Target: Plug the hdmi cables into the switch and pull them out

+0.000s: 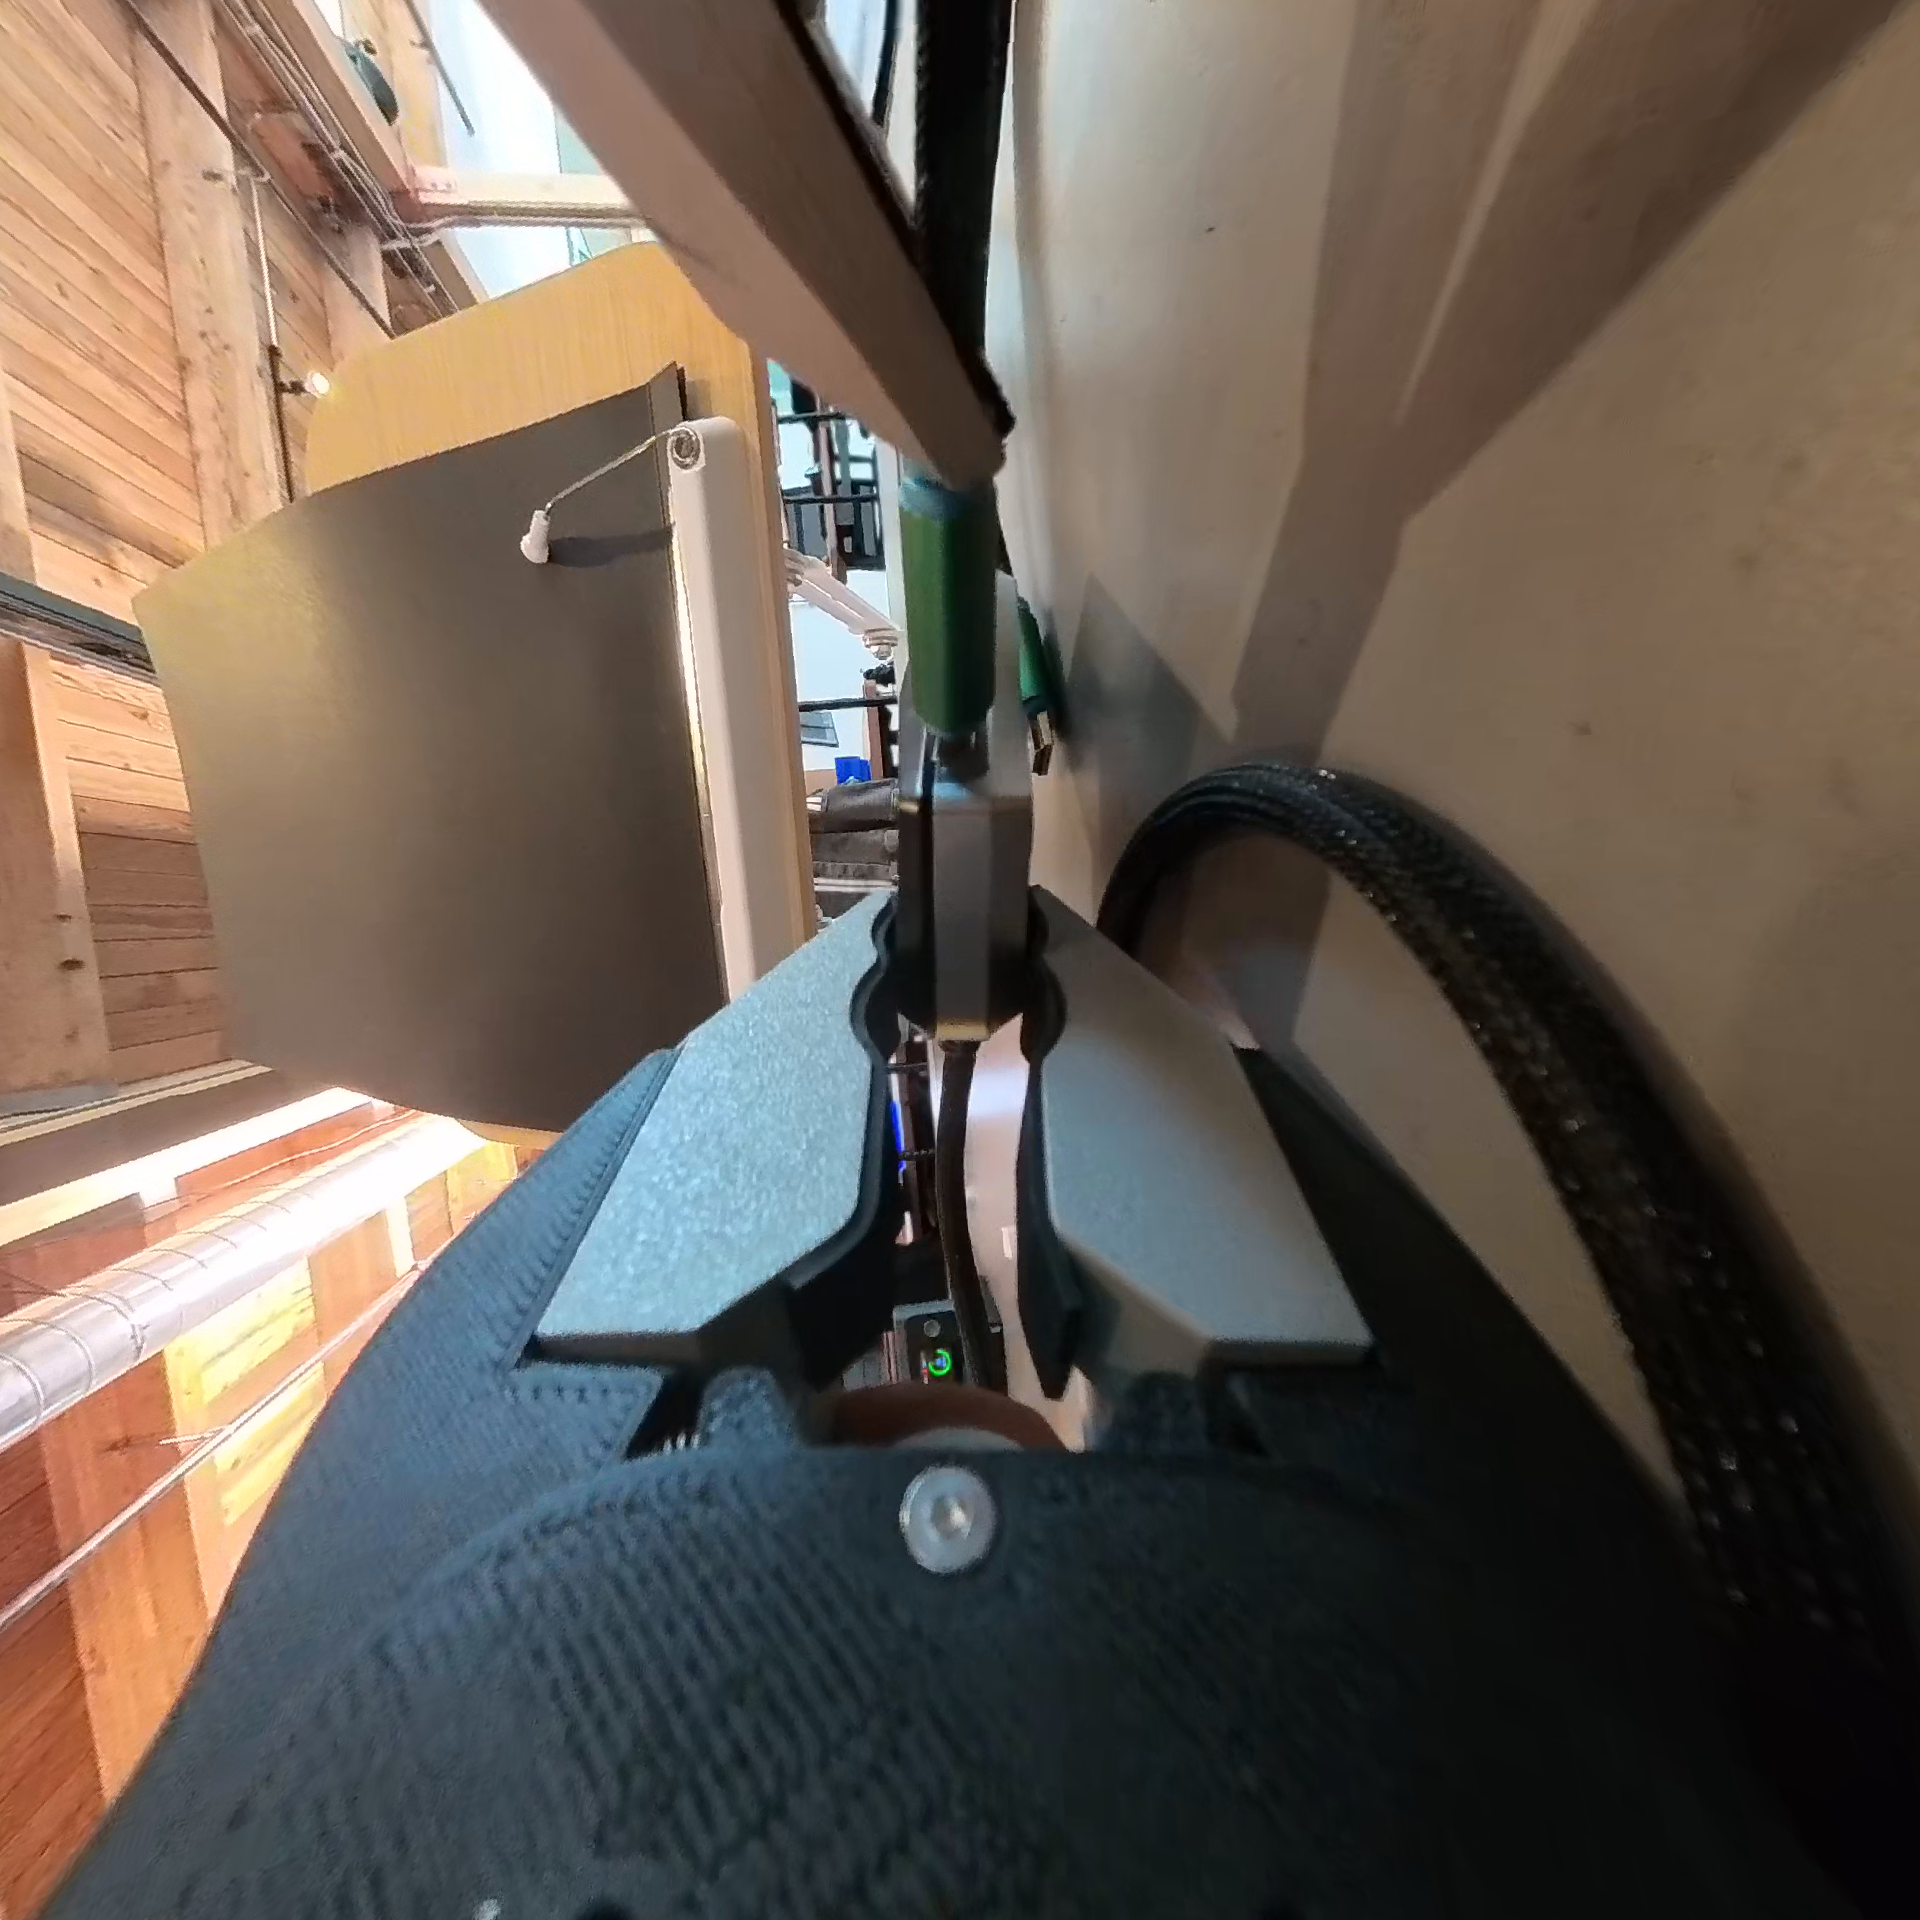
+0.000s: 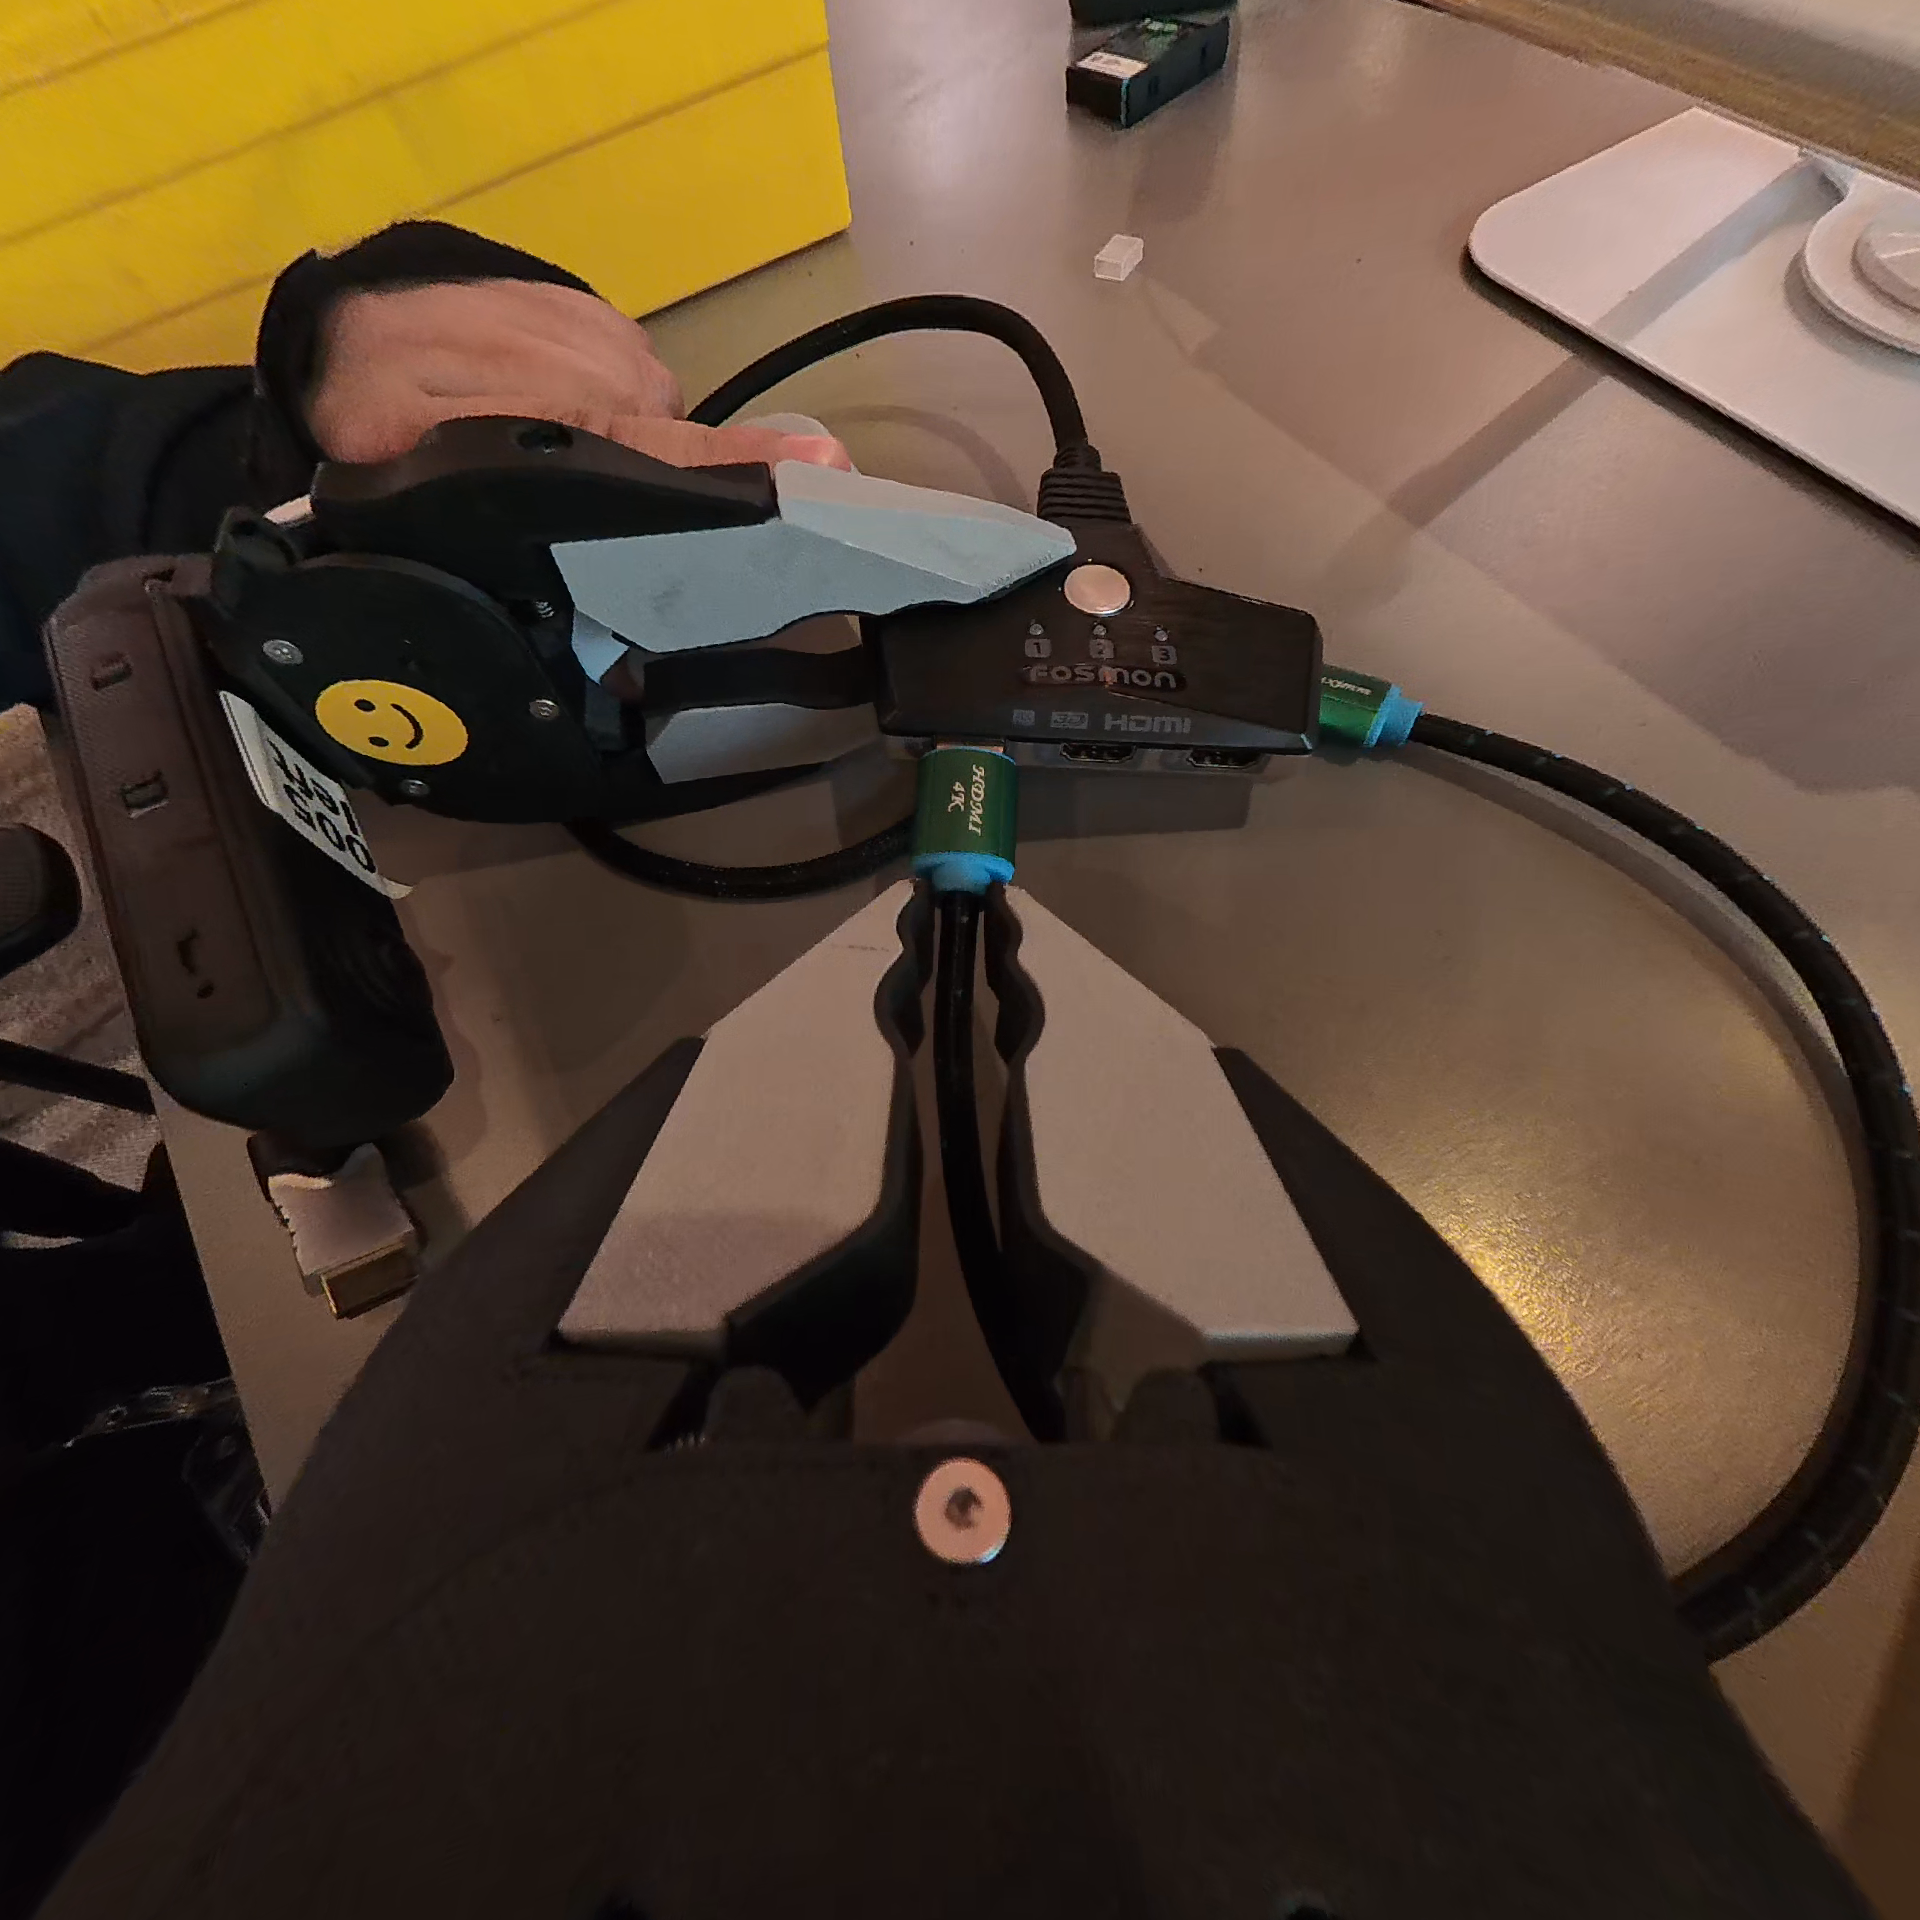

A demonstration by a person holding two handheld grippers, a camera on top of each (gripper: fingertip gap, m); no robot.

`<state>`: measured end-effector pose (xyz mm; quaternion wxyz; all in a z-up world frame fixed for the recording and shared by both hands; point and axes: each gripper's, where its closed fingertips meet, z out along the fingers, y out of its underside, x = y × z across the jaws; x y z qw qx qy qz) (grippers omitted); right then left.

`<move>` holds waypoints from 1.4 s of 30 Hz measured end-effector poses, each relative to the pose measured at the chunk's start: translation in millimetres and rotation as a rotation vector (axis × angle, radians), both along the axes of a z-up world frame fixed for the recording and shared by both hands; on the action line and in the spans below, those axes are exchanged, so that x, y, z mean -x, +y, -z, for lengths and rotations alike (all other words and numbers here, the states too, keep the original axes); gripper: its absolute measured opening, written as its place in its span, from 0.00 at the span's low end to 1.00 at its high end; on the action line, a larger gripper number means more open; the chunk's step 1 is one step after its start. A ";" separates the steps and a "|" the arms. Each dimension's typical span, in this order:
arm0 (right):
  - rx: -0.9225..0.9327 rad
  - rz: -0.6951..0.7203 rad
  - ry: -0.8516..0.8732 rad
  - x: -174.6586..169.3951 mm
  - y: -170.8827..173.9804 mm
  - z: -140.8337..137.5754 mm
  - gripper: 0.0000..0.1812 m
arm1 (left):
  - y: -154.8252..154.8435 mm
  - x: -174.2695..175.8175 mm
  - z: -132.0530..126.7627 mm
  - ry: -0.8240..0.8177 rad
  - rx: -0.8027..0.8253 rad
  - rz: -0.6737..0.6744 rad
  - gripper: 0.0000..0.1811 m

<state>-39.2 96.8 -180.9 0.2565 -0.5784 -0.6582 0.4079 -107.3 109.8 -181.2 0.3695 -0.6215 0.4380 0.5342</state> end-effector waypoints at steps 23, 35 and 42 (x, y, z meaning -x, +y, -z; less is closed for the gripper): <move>-0.127 -0.033 0.094 19.4 4.2 -10.0 0.04 | 8.0 20.2 -10.6 -0.012 -0.044 -0.016 0.10; -0.580 0.033 0.213 16.6 2.0 -42.3 0.30 | 2.7 17.8 -27.5 -0.252 -0.056 0.003 0.11; -1.083 -0.062 0.056 41.8 -3.6 -36.6 0.26 | -1.4 -0.7 -20.1 -0.421 0.047 0.098 0.11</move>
